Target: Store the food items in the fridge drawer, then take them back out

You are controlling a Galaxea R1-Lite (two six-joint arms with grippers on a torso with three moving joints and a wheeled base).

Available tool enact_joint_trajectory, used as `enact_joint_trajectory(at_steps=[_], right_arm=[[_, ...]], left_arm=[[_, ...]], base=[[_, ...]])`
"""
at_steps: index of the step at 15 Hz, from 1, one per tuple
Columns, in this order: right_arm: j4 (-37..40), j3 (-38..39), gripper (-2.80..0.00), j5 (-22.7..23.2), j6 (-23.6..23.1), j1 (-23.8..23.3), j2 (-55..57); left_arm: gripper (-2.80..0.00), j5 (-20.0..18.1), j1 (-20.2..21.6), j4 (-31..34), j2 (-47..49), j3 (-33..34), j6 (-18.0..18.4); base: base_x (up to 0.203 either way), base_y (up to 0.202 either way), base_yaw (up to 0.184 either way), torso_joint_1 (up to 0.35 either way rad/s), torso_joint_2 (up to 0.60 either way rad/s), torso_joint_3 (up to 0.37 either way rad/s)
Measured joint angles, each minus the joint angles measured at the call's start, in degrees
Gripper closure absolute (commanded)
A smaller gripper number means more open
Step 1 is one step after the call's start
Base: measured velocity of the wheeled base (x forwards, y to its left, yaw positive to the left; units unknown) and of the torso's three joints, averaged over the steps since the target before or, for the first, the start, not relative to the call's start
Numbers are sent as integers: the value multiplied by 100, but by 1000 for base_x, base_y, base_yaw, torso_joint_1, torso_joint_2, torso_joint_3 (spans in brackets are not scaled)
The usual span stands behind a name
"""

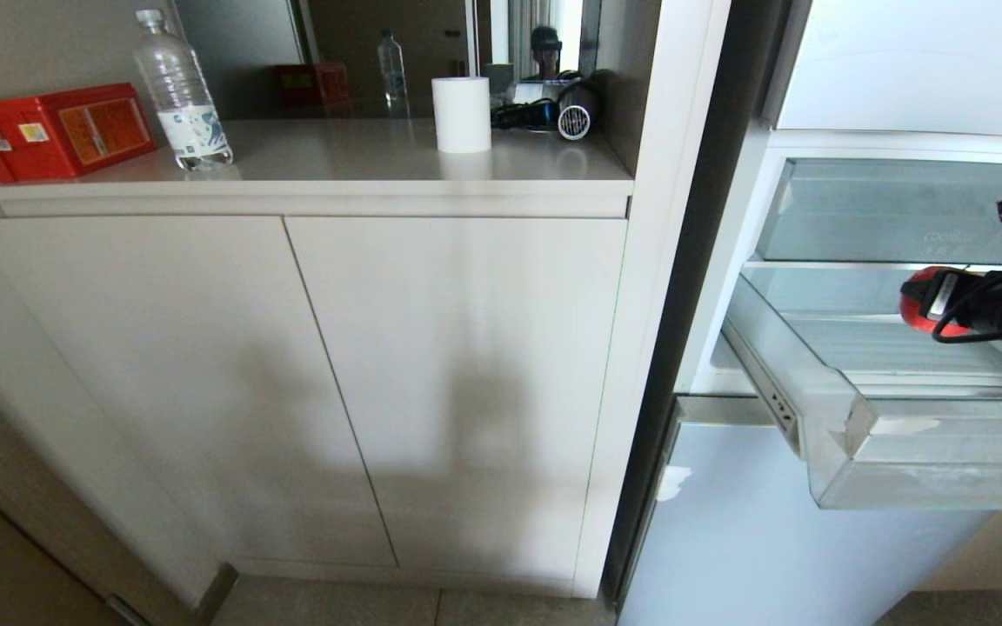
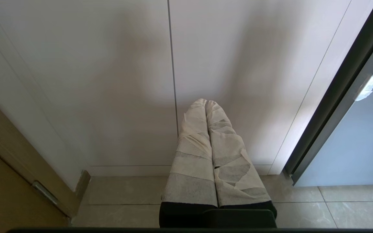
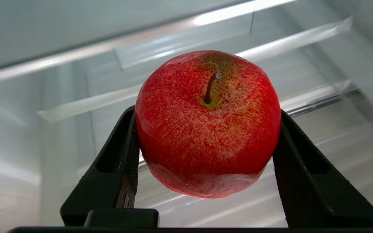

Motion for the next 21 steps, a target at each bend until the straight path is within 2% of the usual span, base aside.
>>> enact_joint_trajectory(at_steps=[4, 5, 15, 16, 19, 21], right_arm=[[7, -22, 0, 9, -16, -2, 280], [7, 17, -280, 6, -11, -2, 302], [-10, 219, -280, 22, 170, 0, 164], [-13, 306, 0, 32, 238, 0, -23], [-20, 731, 0, 87, 293, -2, -787], [-21, 1359, 0, 111, 299, -9, -1525]], left_arm=[[0, 0, 2, 2, 0, 0, 0], [0, 0, 2, 2, 0, 0, 0], [0, 0, 0, 2, 0, 0, 0], [0, 0, 2, 2, 0, 0, 0], [0, 0, 2, 2, 0, 0, 0], [0, 0, 2, 2, 0, 0, 0]], base=[[0, 0, 0, 0, 0, 0], [0, 0, 0, 0, 0, 0], [0, 0, 0, 0, 0, 0], [0, 0, 0, 0, 0, 0], [0, 0, 0, 0, 0, 0], [0, 0, 0, 0, 0, 0]])
